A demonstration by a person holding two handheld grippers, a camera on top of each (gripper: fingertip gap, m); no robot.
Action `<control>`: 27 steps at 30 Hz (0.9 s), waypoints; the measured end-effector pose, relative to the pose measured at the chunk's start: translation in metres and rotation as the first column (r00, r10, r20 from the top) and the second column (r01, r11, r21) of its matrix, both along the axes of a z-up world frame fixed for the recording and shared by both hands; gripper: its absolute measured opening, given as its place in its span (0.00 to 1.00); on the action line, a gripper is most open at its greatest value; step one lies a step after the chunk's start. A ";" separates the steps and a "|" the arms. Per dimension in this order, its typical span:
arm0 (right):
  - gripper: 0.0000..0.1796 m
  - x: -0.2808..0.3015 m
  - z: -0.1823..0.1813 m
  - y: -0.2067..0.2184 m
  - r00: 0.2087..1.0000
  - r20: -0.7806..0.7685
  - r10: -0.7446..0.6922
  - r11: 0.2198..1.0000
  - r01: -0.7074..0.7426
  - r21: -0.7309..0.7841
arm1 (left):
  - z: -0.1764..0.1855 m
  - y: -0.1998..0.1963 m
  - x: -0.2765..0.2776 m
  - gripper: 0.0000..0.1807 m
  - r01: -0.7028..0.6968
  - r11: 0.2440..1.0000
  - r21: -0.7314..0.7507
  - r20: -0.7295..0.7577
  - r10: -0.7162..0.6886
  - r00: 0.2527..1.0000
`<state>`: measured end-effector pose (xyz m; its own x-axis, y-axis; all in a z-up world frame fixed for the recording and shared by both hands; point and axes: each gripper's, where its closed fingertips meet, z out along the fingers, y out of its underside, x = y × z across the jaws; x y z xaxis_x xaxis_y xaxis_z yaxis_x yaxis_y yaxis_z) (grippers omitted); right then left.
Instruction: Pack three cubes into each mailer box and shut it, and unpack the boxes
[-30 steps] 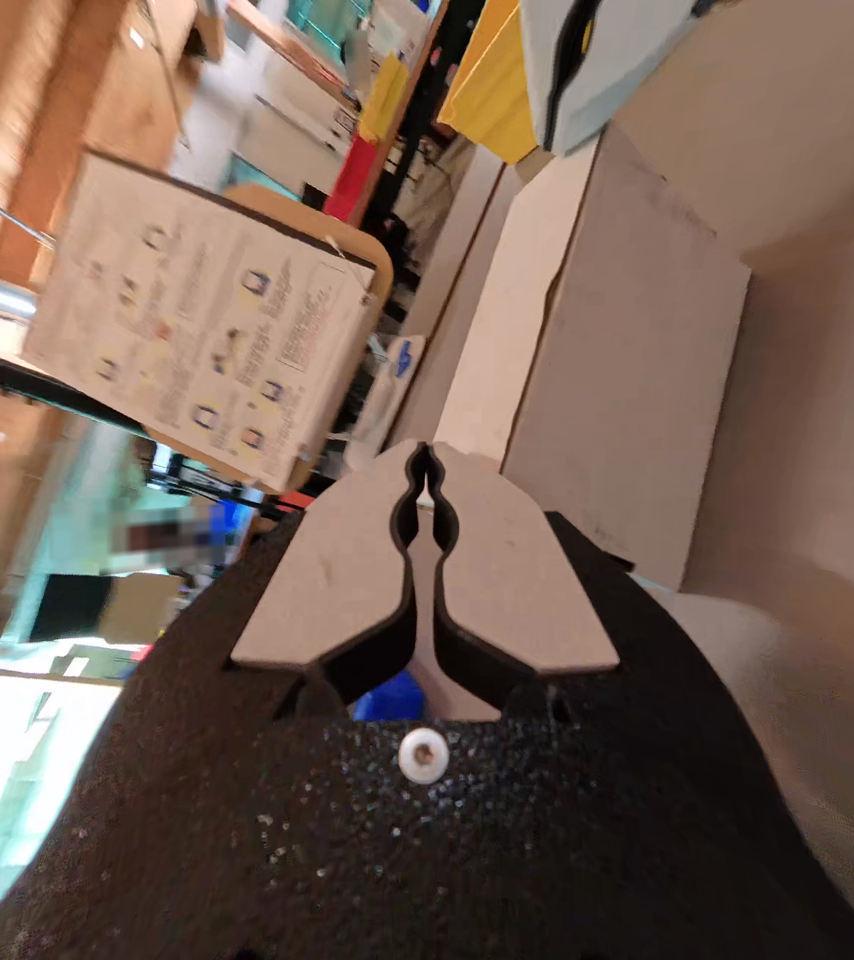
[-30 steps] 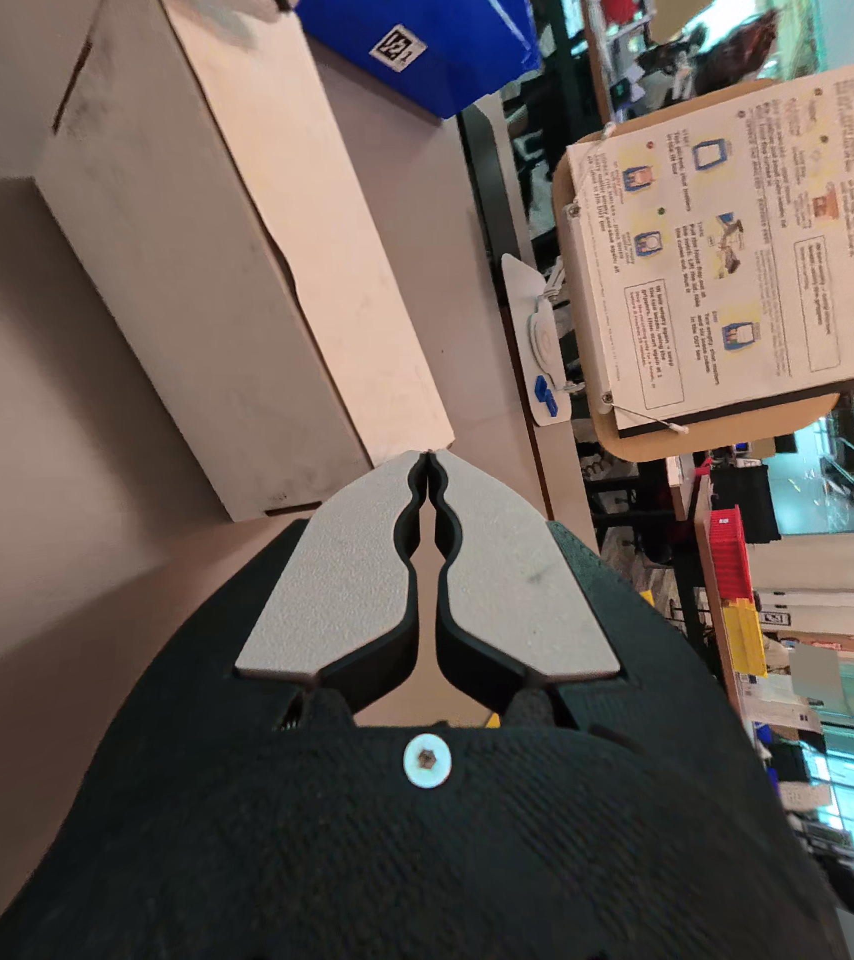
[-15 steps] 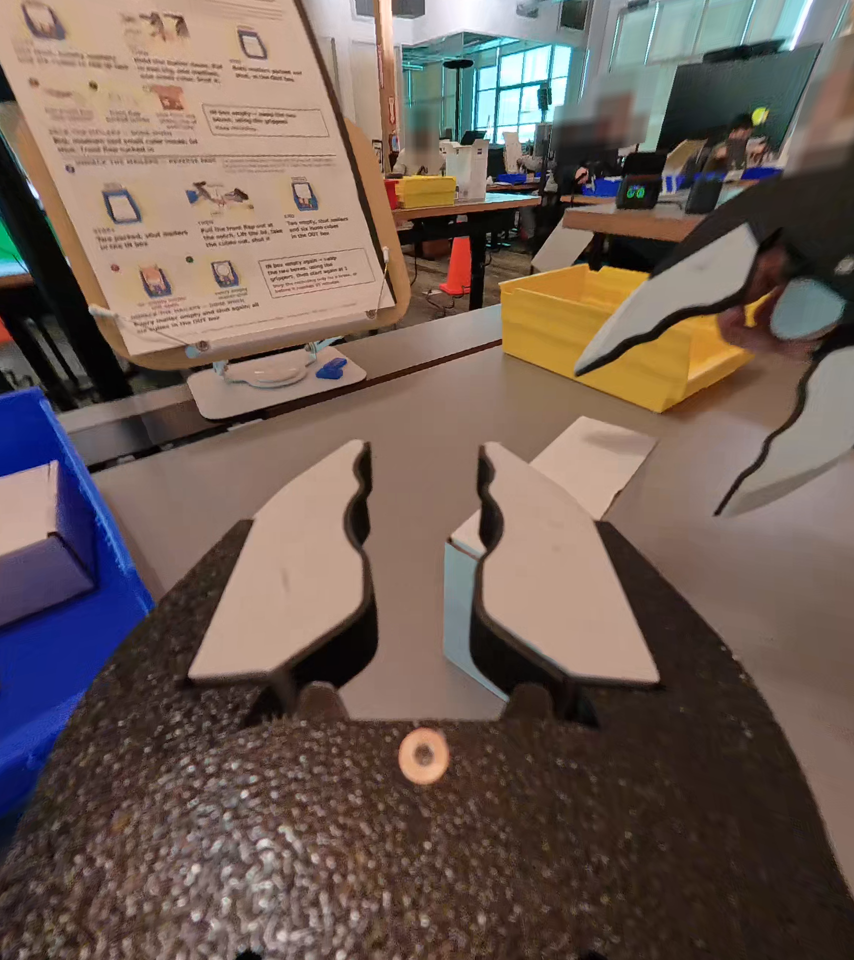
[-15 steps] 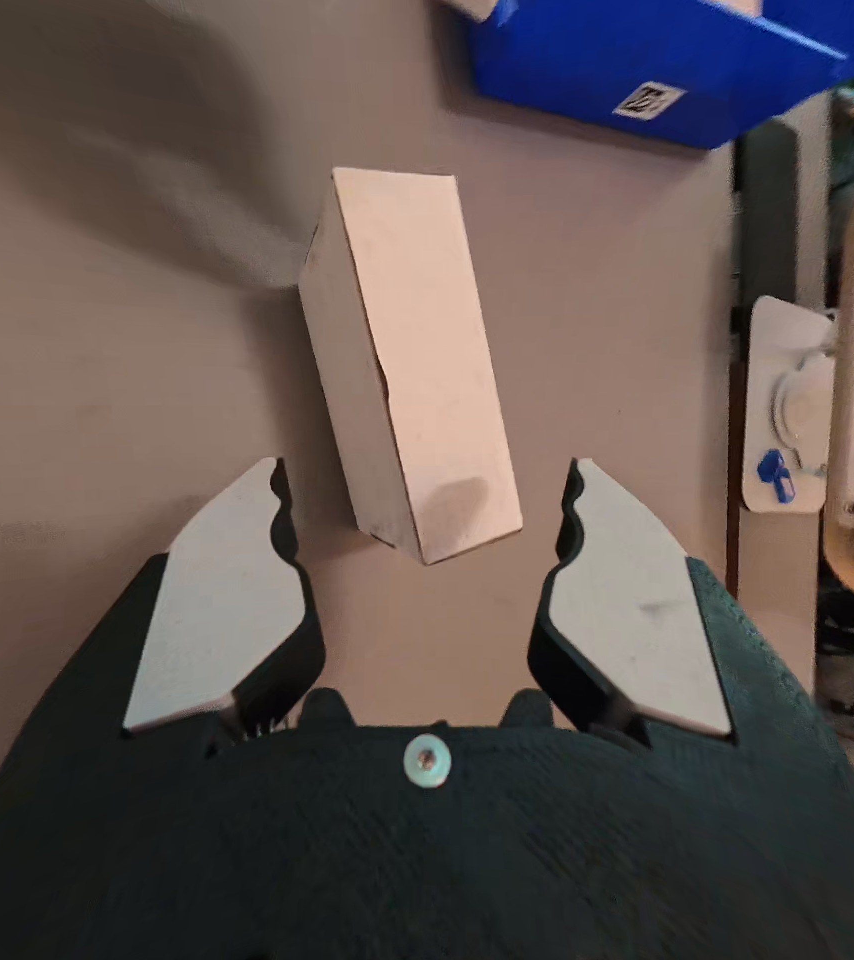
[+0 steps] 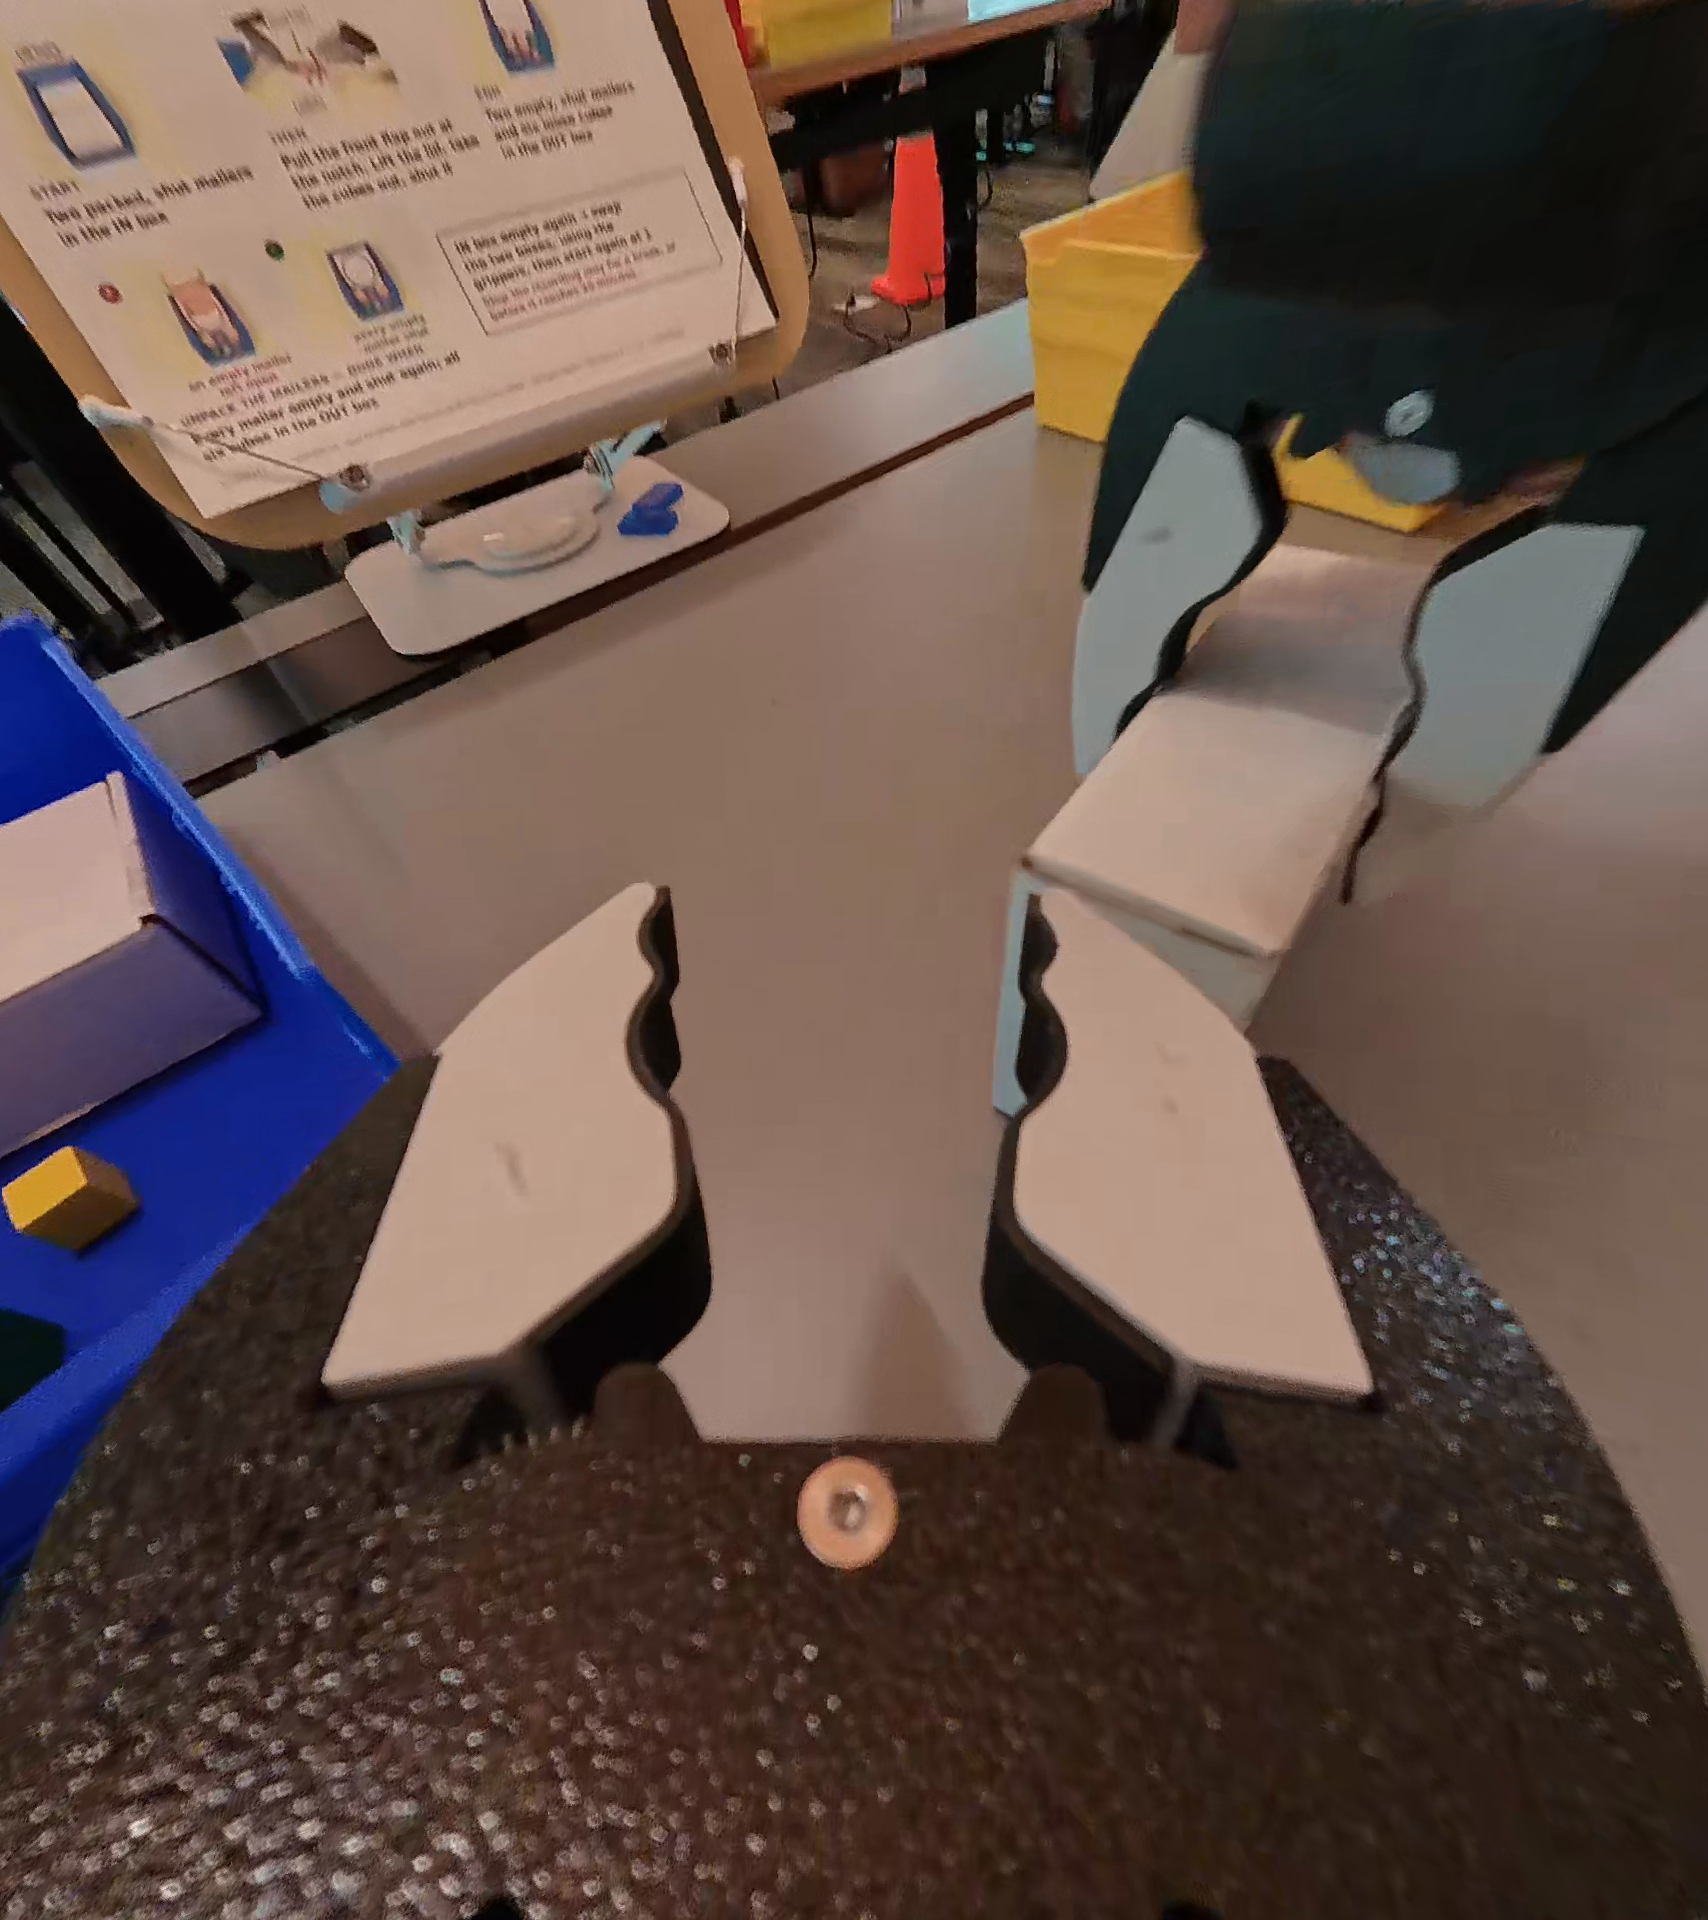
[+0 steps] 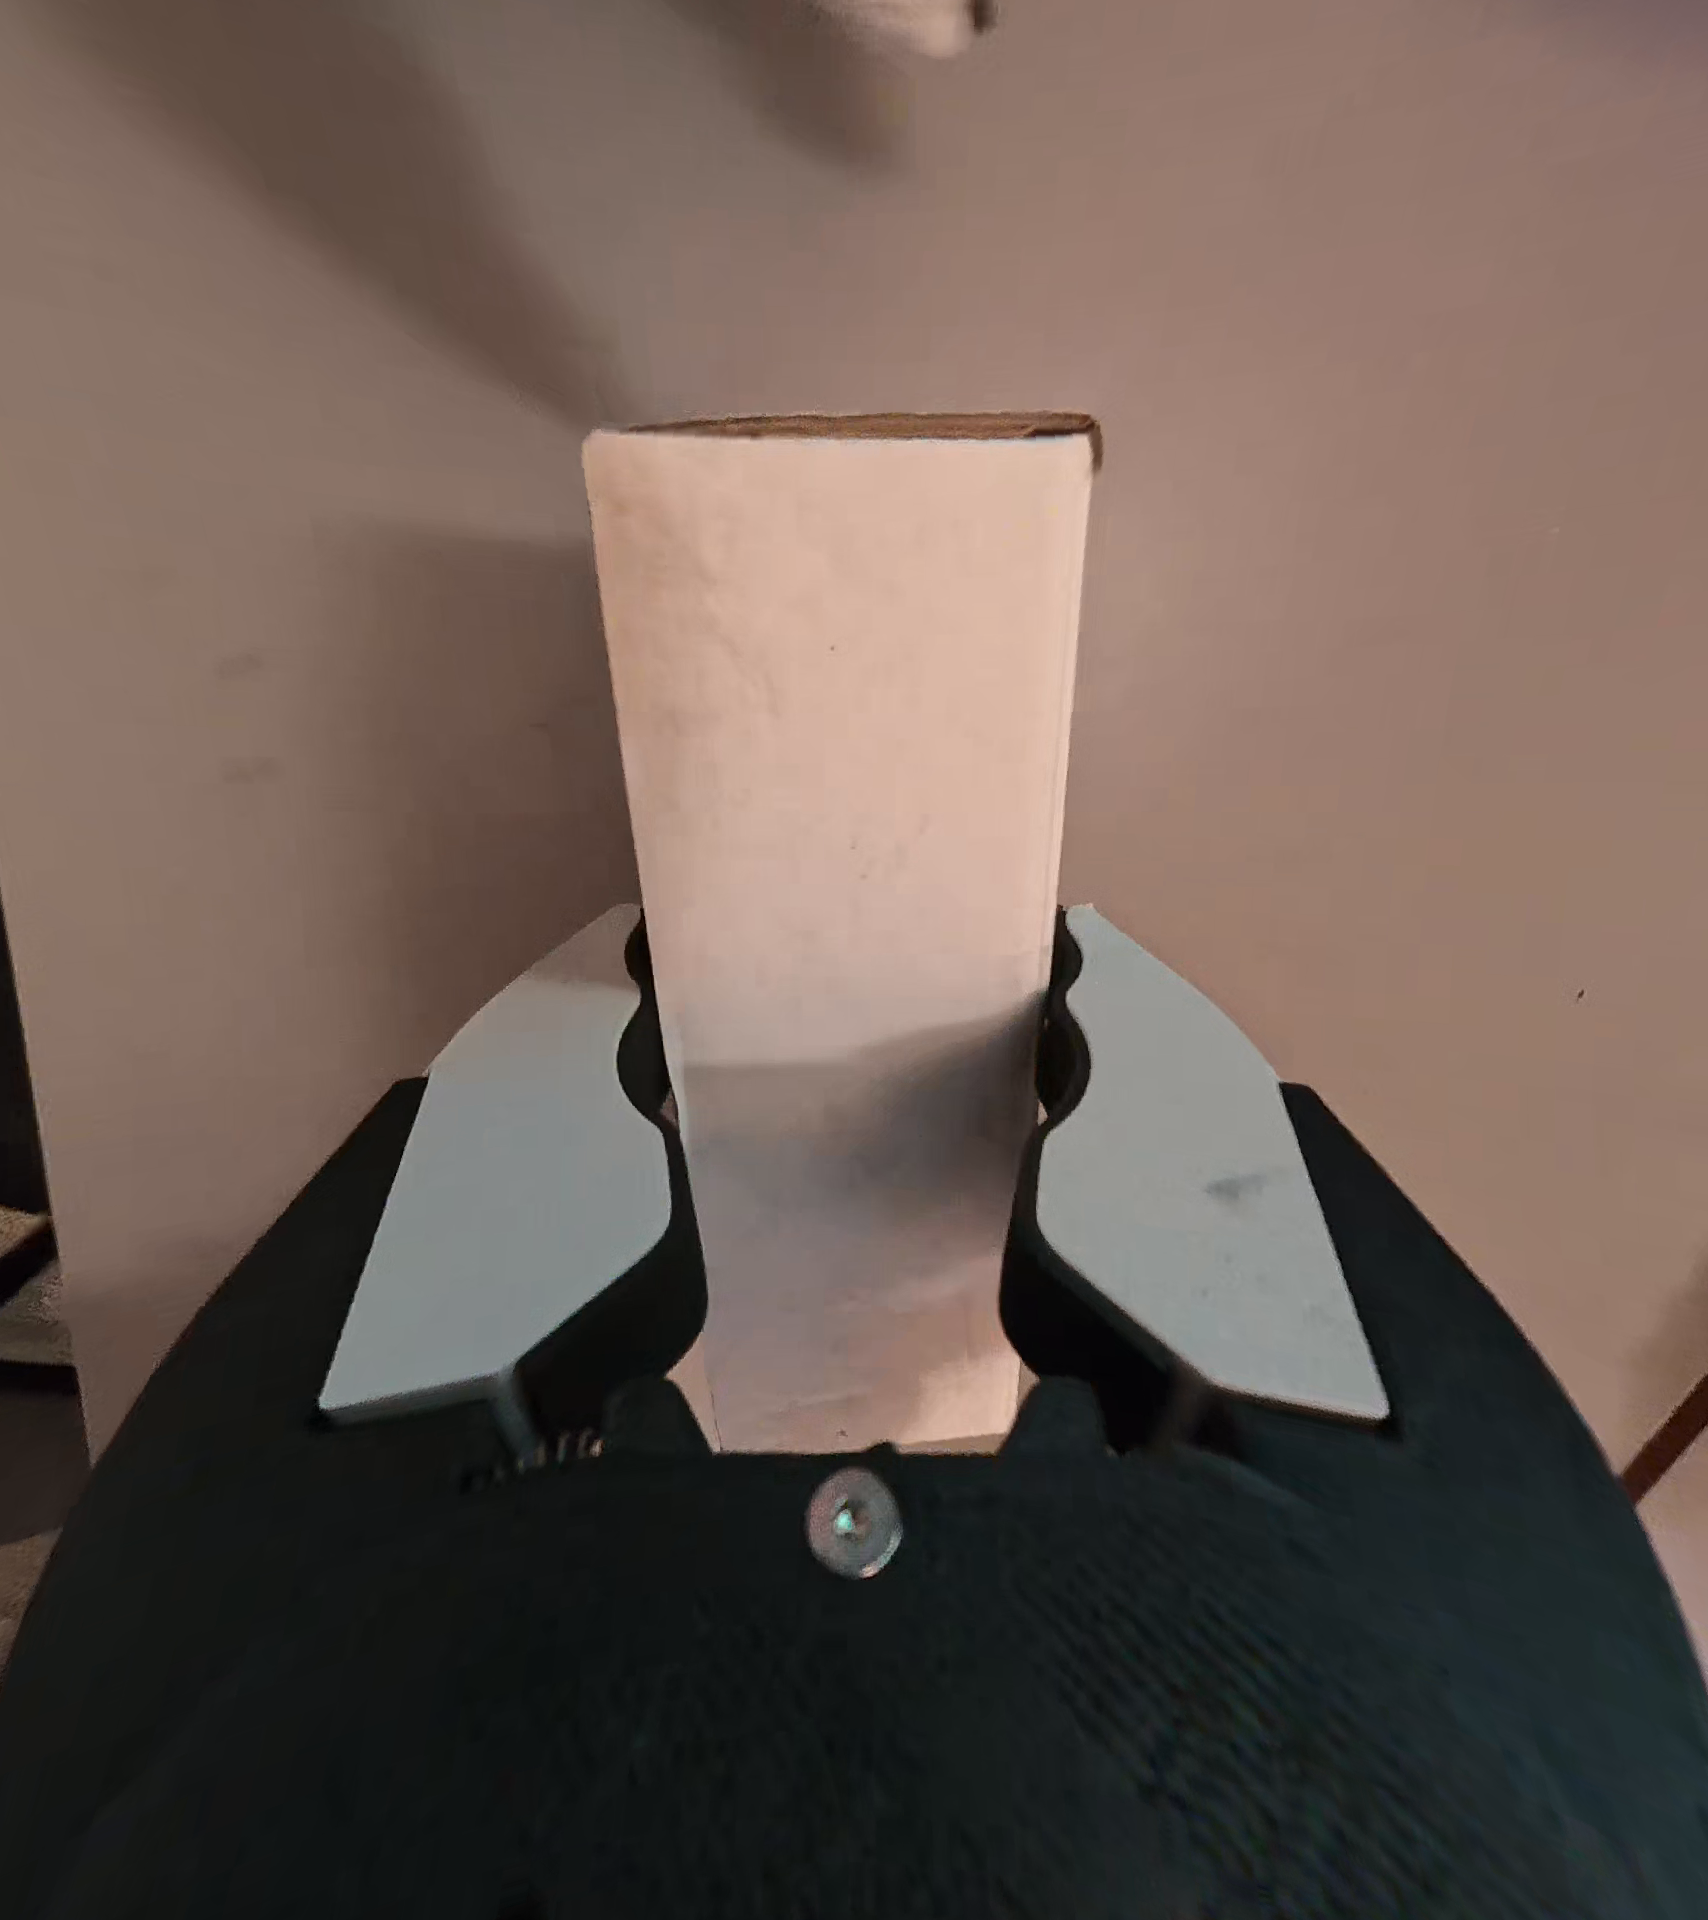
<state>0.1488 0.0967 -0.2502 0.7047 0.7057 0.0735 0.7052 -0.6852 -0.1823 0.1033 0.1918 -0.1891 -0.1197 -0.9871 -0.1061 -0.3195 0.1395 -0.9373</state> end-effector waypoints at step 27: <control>0.36 0.396 0.110 -0.243 0.578 0.602 -0.551 0.834 0.395 0.385 | -0.033 -0.004 0.006 0.29 0.027 0.997 -0.079 -0.098 -0.035 0.995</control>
<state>0.5443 -0.1466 -0.1405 0.6333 0.2016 0.7472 0.2675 -0.9630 0.0331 0.1095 0.1878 -0.2225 -0.1561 -0.9876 -0.0159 -0.4083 0.0792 -0.9094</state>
